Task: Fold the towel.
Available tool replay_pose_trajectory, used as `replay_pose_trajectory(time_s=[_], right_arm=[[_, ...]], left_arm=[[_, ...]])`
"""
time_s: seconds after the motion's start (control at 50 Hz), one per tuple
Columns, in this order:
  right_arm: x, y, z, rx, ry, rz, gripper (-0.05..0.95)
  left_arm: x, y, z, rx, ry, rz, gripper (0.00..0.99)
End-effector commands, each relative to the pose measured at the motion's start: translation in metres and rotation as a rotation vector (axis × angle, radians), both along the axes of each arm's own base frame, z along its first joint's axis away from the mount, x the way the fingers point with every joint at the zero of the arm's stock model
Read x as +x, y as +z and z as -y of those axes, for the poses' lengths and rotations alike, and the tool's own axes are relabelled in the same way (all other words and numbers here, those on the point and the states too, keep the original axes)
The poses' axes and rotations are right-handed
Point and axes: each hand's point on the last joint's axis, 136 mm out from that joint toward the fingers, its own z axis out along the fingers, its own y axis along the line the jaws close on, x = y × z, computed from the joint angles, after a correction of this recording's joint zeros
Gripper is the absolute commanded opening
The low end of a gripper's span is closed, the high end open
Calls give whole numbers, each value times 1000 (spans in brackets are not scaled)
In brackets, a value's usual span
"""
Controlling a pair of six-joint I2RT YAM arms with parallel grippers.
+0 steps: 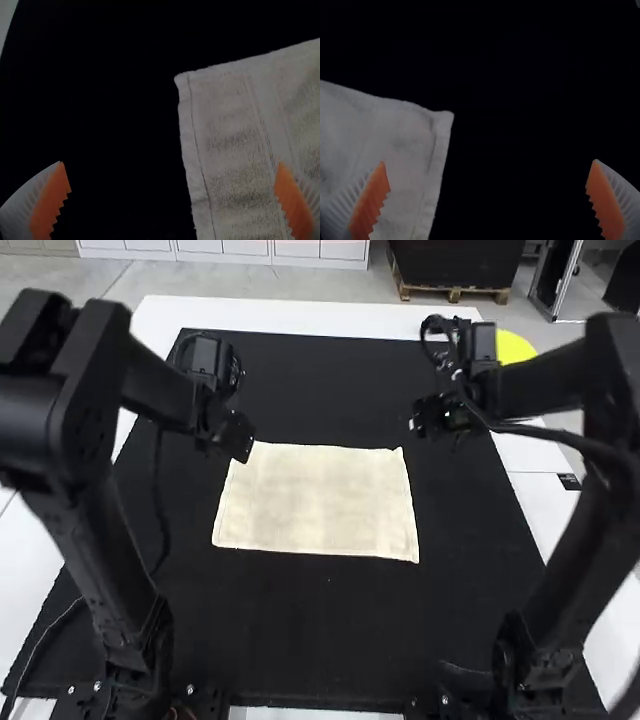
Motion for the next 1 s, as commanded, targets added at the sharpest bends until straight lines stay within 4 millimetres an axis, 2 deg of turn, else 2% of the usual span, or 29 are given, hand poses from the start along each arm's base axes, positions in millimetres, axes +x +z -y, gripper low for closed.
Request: replay_pose_trajectory(time_s=[0.0,0.12,0.32,0.52,0.58,0.74,0.98], right_arm=[[3,-24,-21,-18,-5,-66,910],[6,-48,-34,-40,18,-114,910],[25,-62,-37,-1,-29,-143,910],[30,-85,-40,18,-53,-199,910],[36,-89,-41,19,-60,-203,910],[34,-114,-39,-3,-76,-298,910],[36,-128,-35,-14,-112,-324,908]], left_arm=[[16,-8,1,-56,73,-9,959],[29,-22,0,-79,108,-41,957],[50,-38,-9,-139,196,-75,956],[64,-52,-18,-150,234,-106,957],[64,-60,-23,-151,252,-133,959],[61,-84,-22,-134,259,-221,959],[55,-104,-16,-126,261,-300,956]])
